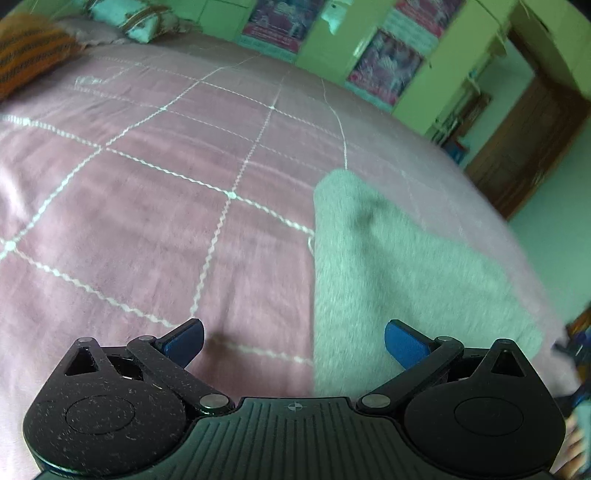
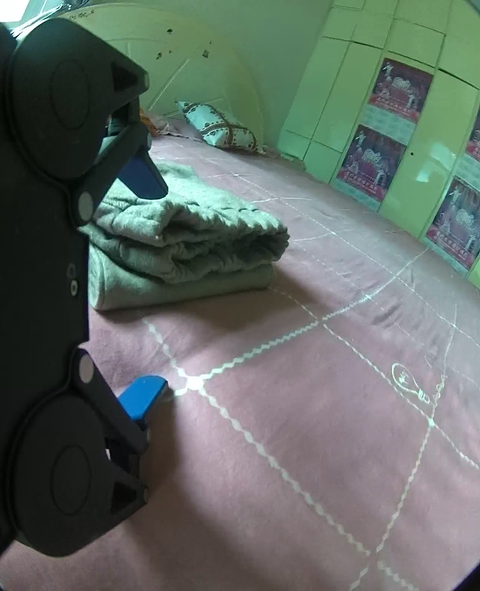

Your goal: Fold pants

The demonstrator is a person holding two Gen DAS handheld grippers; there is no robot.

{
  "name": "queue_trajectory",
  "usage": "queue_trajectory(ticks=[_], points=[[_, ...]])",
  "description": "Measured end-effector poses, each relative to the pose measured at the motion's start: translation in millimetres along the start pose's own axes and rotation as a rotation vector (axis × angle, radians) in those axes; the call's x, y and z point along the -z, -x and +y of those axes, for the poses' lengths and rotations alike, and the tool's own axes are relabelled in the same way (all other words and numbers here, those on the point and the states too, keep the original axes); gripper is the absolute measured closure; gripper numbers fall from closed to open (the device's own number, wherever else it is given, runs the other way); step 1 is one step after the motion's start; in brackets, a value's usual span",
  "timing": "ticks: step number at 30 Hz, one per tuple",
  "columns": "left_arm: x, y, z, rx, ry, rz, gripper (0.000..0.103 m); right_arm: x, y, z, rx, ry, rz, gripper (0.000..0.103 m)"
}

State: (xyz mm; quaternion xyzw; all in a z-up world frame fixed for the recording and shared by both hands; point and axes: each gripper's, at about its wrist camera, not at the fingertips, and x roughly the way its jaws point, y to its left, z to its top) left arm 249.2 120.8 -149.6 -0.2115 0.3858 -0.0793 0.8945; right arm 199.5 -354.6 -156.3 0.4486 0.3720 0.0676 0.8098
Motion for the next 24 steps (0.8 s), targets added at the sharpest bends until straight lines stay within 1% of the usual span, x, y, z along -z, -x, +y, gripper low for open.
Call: queue_trajectory(ticks=[3, 5, 6, 7, 9, 10, 12, 13, 14, 15, 17, 20, 24], points=[[-9.0, -13.8, 4.7, 0.042, 0.023, 0.038, 0.0, 9.3, -6.4, 6.0, 0.04, 0.075, 0.013, 0.006], [-14.3, -25.0, 3.2, 0.084, 0.029, 0.077, 0.0, 9.7, -13.1, 14.3, 0.069, 0.177, 0.074, 0.007], [-16.3, -29.0, 1.7, 0.102, 0.027, 0.082, 0.0, 7.2, -12.5, 18.3, 0.065, 0.204, 0.084, 0.012], [-18.5, -33.1, -0.6, 0.106, 0.022, 0.087, 0.0, 5.7, -8.9, 20.1, 0.03, 0.207, 0.058, 0.018], [-22.1, -44.4, -5.3, 0.092, 0.005, 0.112, 0.0, 0.9, -11.3, 18.9, -0.049, 0.164, 0.062, 0.02], [-23.7, -49.3, -6.8, 0.093, 0.004, 0.117, 0.0, -2.1, -16.8, 17.4, -0.062, 0.135, 0.077, 0.018], [-27.1, -56.3, -8.2, 0.111, 0.019, 0.126, 0.0, -8.3, -29.9, 13.3, -0.083, 0.089, 0.111, 0.021], [-28.7, -59.4, -9.4, 0.123, 0.022, 0.128, 0.0, -11.1, -34.8, 10.9, -0.107, 0.073, 0.11, 0.024], [-30.2, -62.1, -11.1, 0.128, 0.019, 0.128, 0.0, -13.7, -39.3, 8.5, -0.125, 0.059, 0.115, 0.03], [-31.3, -65.2, -13.0, 0.128, 0.011, 0.13, 0.0, -15.5, -44.7, 5.9, -0.131, 0.044, 0.118, 0.033], [-33.1, -72.0, -15.9, 0.134, -0.003, 0.138, 0.0, -18.0, -55.2, 5.0, -0.149, 0.035, 0.132, 0.036], [-35.0, -80.5, -17.5, 0.163, -0.02, 0.145, 0.0, -20.5, -67.3, 8.1, -0.169, 0.059, 0.157, 0.038], [-40.3, -89.9, -12.2, 0.213, 0.005, 0.147, 0.0, -27.5, -69.8, 1.9, -0.209, 0.054, 0.169, 0.043]])
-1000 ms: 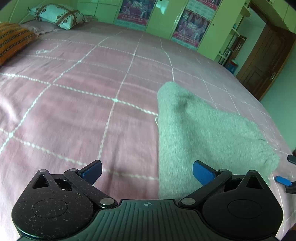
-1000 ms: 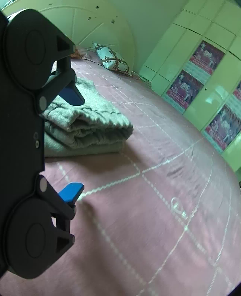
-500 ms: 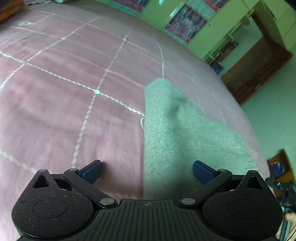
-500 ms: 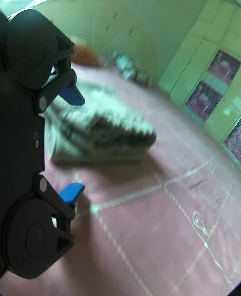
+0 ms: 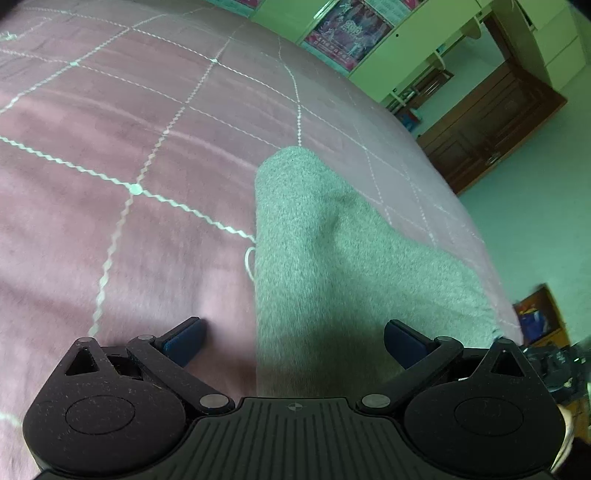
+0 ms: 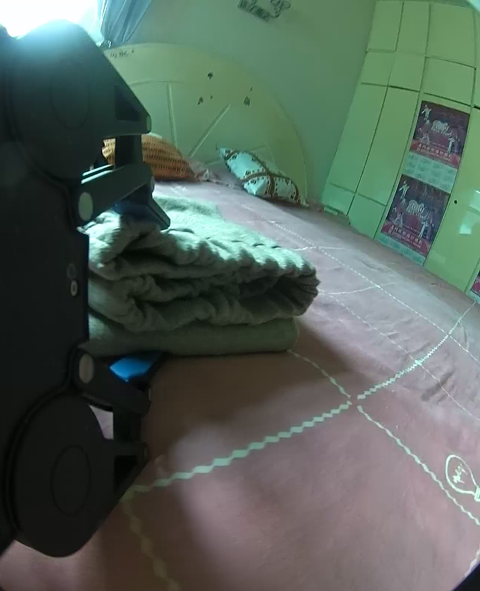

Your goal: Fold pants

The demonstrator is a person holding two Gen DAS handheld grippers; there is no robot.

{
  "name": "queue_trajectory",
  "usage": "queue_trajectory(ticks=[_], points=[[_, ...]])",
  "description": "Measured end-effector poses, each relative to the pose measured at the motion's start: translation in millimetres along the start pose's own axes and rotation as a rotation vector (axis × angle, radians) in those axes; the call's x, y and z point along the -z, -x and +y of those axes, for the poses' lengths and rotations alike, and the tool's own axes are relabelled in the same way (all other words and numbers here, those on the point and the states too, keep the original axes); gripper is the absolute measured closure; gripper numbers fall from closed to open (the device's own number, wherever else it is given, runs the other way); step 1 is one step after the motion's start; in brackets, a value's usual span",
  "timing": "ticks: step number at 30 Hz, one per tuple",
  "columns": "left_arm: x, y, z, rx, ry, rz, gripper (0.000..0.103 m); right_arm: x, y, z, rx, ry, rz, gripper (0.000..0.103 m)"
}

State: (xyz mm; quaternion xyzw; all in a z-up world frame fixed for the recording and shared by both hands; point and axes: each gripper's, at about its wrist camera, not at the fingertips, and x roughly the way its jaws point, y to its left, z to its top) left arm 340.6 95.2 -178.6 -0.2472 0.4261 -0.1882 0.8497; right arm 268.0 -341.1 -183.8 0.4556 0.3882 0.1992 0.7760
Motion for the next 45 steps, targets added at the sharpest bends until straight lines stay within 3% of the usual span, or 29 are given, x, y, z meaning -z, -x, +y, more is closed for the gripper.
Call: queue_trajectory(ticks=[9, 11, 12, 13, 15, 19, 22, 27, 34, 38, 39, 40, 42, 43, 44, 45], points=[[-14.3, -22.0, -5.8, 0.01, -0.011, 0.018, 0.002, -12.4, -7.2, -5.8, -0.06, 0.001, 0.048, 0.041], [-15.8, -23.6, -6.9, 0.011, -0.004, 0.013, 0.017, -15.6, -12.3, -2.9, -0.066, 0.01, 0.055, 0.04], [-16.1, -24.2, -6.3, 0.017, -0.006, 0.02, 0.04, -16.5, -14.3, -1.2, -0.064, 0.018, 0.057, 0.04], [-16.9, -26.9, -3.5, 0.037, 0.016, 0.039, 0.048, -17.1, -16.2, 0.5, -0.058, 0.021, 0.059, 0.039], [-17.1, -27.3, -0.9, 0.049, 0.023, 0.042, 0.053, -17.6, -18.9, 4.9, -0.039, 0.033, 0.067, 0.044], [-10.6, -16.5, 7.7, 0.111, 0.091, -0.016, 0.078, -16.2, -19.7, 17.0, 0.004, 0.077, 0.077, 0.05], [-5.9, -7.0, 3.4, 0.123, 0.07, -0.06, 0.08, -15.4, -13.4, 29.5, -0.006, 0.122, 0.065, 0.066], [-21.6, 7.8, -3.3, 0.154, 0.047, -0.101, 0.08, -23.9, -11.5, 62.2, -0.018, 0.241, 0.064, 0.067], [-95.9, 13.8, 11.5, 0.149, 0.045, -0.2, 0.08, -82.3, -57.3, 107.2, -0.057, 0.329, 0.076, 0.067], [-140.6, -5.0, 31.5, 0.141, 0.066, -0.26, 0.08, -128.9, -97.1, 134.4, -0.105, 0.401, 0.059, 0.067], [-147.3, -17.0, 42.0, 0.145, 0.093, -0.262, 0.078, -139.6, -108.5, 136.5, -0.109, 0.413, 0.056, 0.066], [-150.6, -30.0, 54.7, 0.118, 0.12, -0.26, 0.064, -147.4, -119.5, 135.1, -0.102, 0.42, 0.053, 0.061], [-145.4, -53.4, 74.3, -0.092, 0.131, -0.238, 0.035, -154.5, -150.5, 122.2, -0.006, 0.447, 0.036, 0.028], [-138.4, -55.1, 78.0, -0.09, 0.083, -0.247, 0.035, -152.7, -167.2, 111.1, 0.152, 0.467, 0.018, 0.016], [-132.4, -50.5, 75.4, -0.086, 0.025, -0.266, 0.035, -147.2, -183.9, 103.3, 0.367, 0.506, 0.027, 0.018], [-128.3, -45.6, 70.0, -0.113, -0.024, -0.269, 0.035, -142.3, -184.8, 98.1, 0.377, 0.54, 0.02, 0.018]])
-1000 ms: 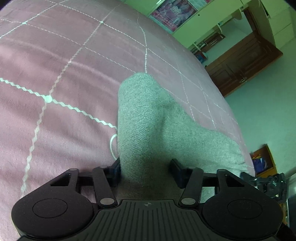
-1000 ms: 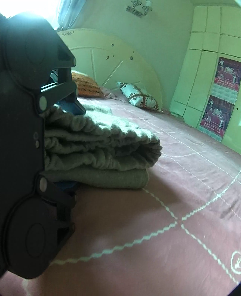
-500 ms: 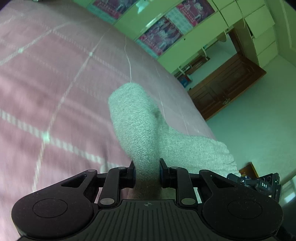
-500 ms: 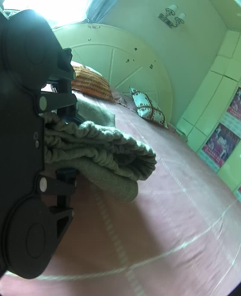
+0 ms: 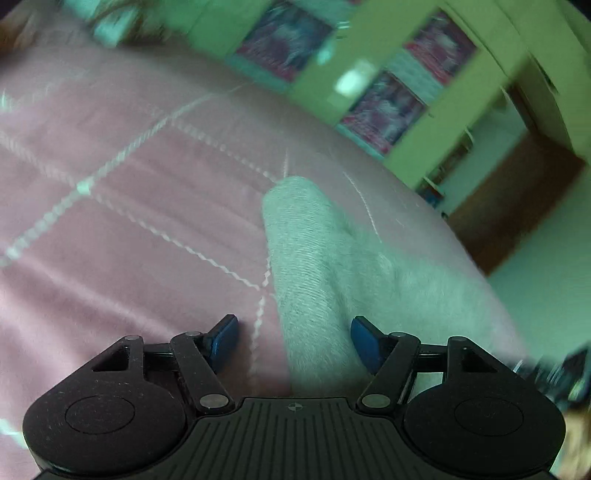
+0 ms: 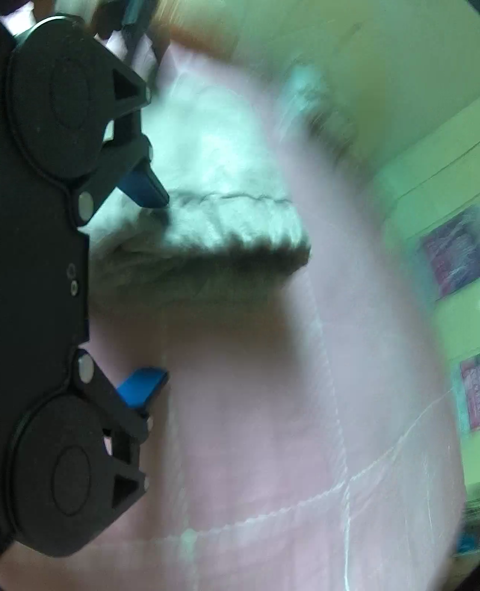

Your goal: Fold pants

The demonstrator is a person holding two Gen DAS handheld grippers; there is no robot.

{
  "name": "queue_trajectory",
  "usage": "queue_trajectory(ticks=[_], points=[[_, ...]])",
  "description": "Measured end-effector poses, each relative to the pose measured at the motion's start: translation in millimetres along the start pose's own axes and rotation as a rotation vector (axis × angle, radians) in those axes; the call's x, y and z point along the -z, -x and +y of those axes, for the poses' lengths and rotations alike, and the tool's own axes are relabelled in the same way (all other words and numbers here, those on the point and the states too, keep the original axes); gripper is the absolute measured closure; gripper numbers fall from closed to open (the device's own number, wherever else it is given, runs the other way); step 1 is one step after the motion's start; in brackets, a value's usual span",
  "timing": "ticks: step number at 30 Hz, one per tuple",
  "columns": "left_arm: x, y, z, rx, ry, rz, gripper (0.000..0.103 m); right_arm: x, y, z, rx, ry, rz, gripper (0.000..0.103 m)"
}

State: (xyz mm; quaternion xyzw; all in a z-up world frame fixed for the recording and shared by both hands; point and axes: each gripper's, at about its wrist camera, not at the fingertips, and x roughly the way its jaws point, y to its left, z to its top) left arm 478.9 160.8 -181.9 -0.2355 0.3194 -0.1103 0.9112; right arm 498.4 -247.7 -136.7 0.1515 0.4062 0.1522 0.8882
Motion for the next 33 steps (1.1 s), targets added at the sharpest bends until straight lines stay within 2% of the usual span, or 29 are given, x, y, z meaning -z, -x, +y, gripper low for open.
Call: queue_trajectory(ticks=[2, 5, 6, 7, 8, 9, 11, 16, 18, 21, 31, 33], points=[[2.8, 13.8, -11.4, -0.01, -0.096, -0.023, 0.035, 6.7, 14.3, -2.9, -0.076, -0.053, -0.062, 0.024], [5.9, 17.9, -32.1, -0.057, -0.214, -0.05, 0.033, 14.3, 28.9, 9.7, -0.091, 0.02, -0.156, 0.021], [8.9, 14.8, -36.7, -0.108, -0.26, -0.054, 0.03, 16.6, 30.3, 9.2, -0.099, 0.031, -0.154, 0.021], [12.7, 6.2, -39.4, -0.173, -0.308, -0.038, 0.022, 18.7, 23.5, 12.0, -0.087, 0.055, -0.136, 0.016], [17.3, 0.1, -37.4, -0.198, -0.309, -0.039, 0.018, 18.4, 11.7, 13.2, -0.028, 0.087, -0.117, 0.01], [19.3, 1.6, -30.4, -0.19, -0.275, -0.055, 0.016, 18.4, 5.9, 9.5, 0.012, 0.077, -0.113, 0.006], [15.7, 9.5, -25.5, -0.179, -0.227, -0.057, 0.016, 19.8, 6.5, 1.0, -0.006, 0.0, -0.126, 0.006], [32.7, 53.1, -39.3, -0.242, -0.266, -0.106, 0.015, 23.7, 31.5, 10.1, 0.002, 0.0, -0.111, 0.006], [44.0, 72.0, -40.2, -0.261, -0.239, -0.108, 0.015, 33.5, 40.6, 11.6, 0.015, 0.001, -0.098, 0.006], [67.1, 98.6, -39.9, -0.302, -0.19, -0.09, 0.014, 58.3, 46.0, 15.2, 0.038, -0.009, -0.043, 0.006], [160.2, 173.6, -62.1, -0.313, -0.173, -0.008, 0.014, 164.4, 121.1, 40.7, 0.064, 0.022, -0.036, 0.006], [172.4, 186.3, -70.8, -0.315, -0.192, 0.005, 0.014, 187.6, 132.4, 51.4, 0.092, 0.088, -0.036, 0.006]])
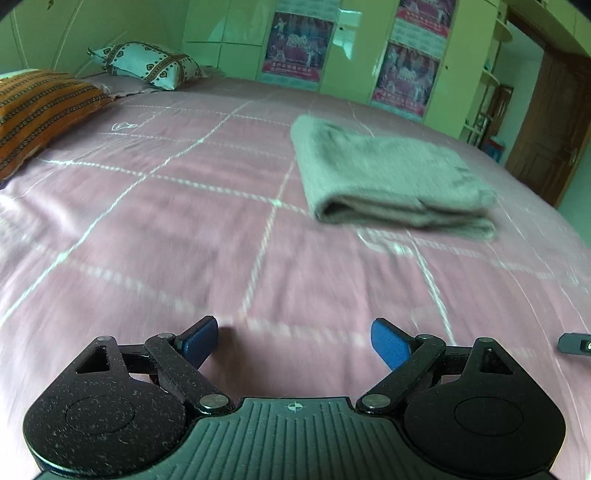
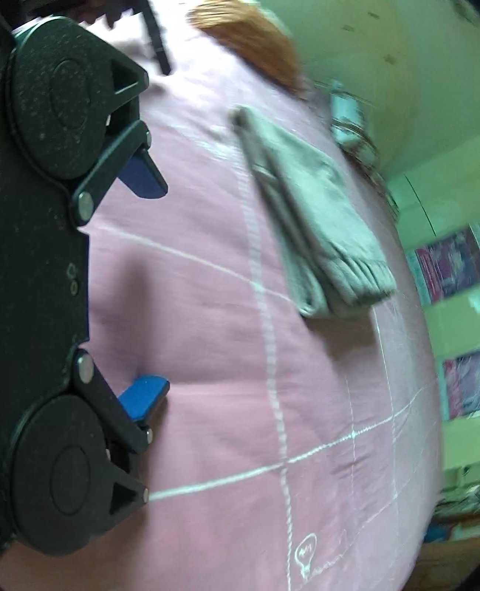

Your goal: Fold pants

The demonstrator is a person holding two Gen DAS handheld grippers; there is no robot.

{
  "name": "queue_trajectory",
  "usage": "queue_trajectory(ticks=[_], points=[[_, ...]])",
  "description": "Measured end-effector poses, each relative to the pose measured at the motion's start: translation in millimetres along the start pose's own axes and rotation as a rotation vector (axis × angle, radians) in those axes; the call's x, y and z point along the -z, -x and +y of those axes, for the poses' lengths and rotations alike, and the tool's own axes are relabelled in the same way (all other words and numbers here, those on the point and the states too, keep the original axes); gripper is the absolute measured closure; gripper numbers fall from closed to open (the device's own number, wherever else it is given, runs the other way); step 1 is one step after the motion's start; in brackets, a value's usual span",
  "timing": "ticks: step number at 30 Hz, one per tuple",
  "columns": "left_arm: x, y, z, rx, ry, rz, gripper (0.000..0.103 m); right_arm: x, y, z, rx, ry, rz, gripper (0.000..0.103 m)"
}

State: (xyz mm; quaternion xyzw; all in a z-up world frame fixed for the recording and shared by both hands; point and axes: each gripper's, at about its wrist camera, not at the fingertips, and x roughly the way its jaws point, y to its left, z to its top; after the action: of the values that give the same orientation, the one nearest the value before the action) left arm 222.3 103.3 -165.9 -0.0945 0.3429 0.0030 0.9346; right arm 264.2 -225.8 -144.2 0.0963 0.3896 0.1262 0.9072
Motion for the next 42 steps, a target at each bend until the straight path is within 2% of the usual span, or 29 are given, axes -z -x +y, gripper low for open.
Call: queue_trajectory(ticks=[3, 10, 15, 21, 23, 26, 29, 31, 34, 38, 42], points=[[7.8, 29.7, -6.9, 0.016, 0.001, -0.002, 0.014, 18.7, 20.9, 24.2, 0.033, 0.075, 0.009, 0.006], [17.8, 105.0, -23.4, 0.052, -0.015, -0.073, 0.012, 33.8, 89.2, 53.0, 0.007, 0.025, -0.083, 0.006], [27.2, 162.4, -46.2, 0.062, -0.041, -0.105, 0.0, 41.8, 137.4, 78.1, -0.031, -0.014, -0.127, 0.006], [40.0, 217.4, -72.1, 0.118, -0.066, -0.174, 0.0, 58.4, 198.3, 105.1, -0.06, 0.015, -0.231, 0.006], [41.6, 229.1, -80.9, 0.134, -0.081, -0.189, 0.0, 61.3, 212.7, 108.6, -0.065, 0.002, -0.254, 0.006], [39.8, 249.9, -94.0, 0.109, -0.102, -0.219, 0.0, 66.8, 231.4, 113.2, -0.077, 0.004, -0.294, 0.006], [42.0, 269.5, -97.4, 0.101, -0.083, -0.243, 0.0, 75.8, 247.1, 117.6, -0.023, 0.042, -0.327, 0.006], [44.1, 278.2, -94.5, 0.096, -0.052, -0.26, 0.0, 76.9, 252.0, 119.2, 0.008, 0.066, -0.318, 0.006], [45.1, 287.6, -89.3, 0.073, -0.03, -0.301, 0.0, 76.7, 263.1, 122.6, 0.037, 0.107, -0.348, 0.006], [43.2, 292.2, -84.0, 0.024, -0.051, -0.327, 0.0, 78.1, 266.8, 127.5, 0.057, 0.124, -0.361, 0.006], [40.3, 289.6, -83.9, 0.044, -0.06, -0.306, 0.0, 82.3, 261.3, 132.3, 0.054, 0.134, -0.366, 0.006]])
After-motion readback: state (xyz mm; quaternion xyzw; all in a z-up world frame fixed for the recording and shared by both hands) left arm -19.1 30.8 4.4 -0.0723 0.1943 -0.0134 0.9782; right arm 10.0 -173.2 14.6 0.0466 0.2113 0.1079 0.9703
